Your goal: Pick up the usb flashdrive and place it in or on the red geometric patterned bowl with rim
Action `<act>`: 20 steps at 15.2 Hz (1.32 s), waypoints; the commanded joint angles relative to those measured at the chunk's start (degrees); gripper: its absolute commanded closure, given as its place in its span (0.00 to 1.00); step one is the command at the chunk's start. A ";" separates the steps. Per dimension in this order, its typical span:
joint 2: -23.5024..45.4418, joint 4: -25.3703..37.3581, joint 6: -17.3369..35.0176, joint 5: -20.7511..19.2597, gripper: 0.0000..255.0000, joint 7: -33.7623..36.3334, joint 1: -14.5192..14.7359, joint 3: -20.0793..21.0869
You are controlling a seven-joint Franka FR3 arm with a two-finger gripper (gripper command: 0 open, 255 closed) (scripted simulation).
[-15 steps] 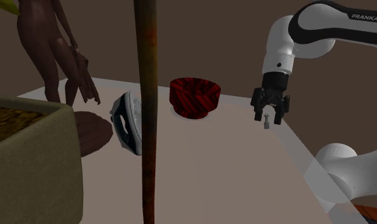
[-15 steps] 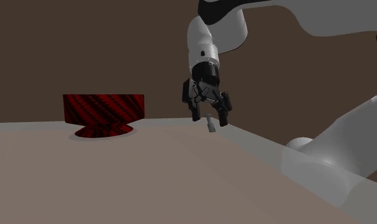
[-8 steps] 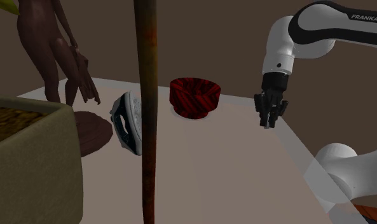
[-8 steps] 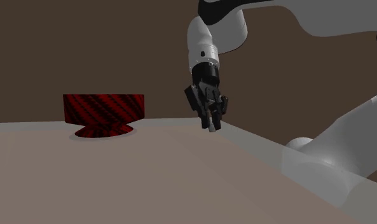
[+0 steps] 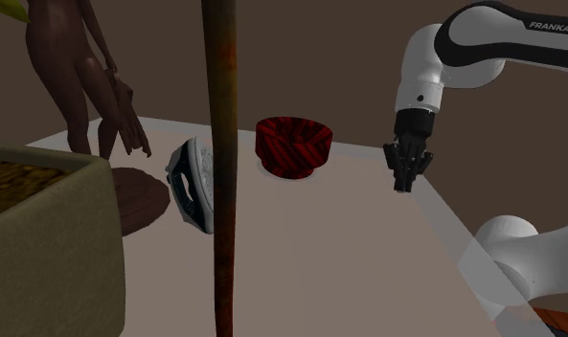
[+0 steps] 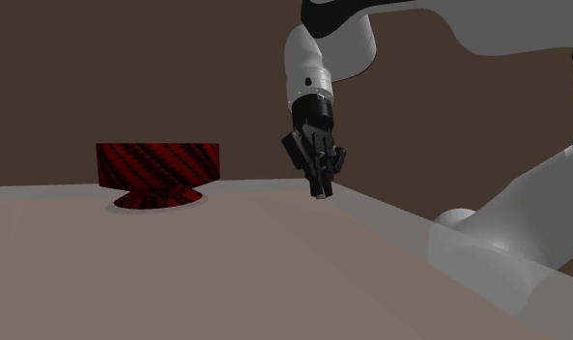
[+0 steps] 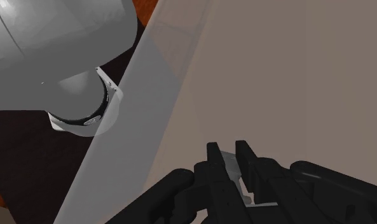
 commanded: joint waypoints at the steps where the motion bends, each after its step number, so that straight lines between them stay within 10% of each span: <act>1: 0.20 0.87 -0.61 0.04 1.00 0.27 0.04 -0.06; 20: 5.96 19.16 -12.14 1.49 1.00 5.62 1.03 -1.33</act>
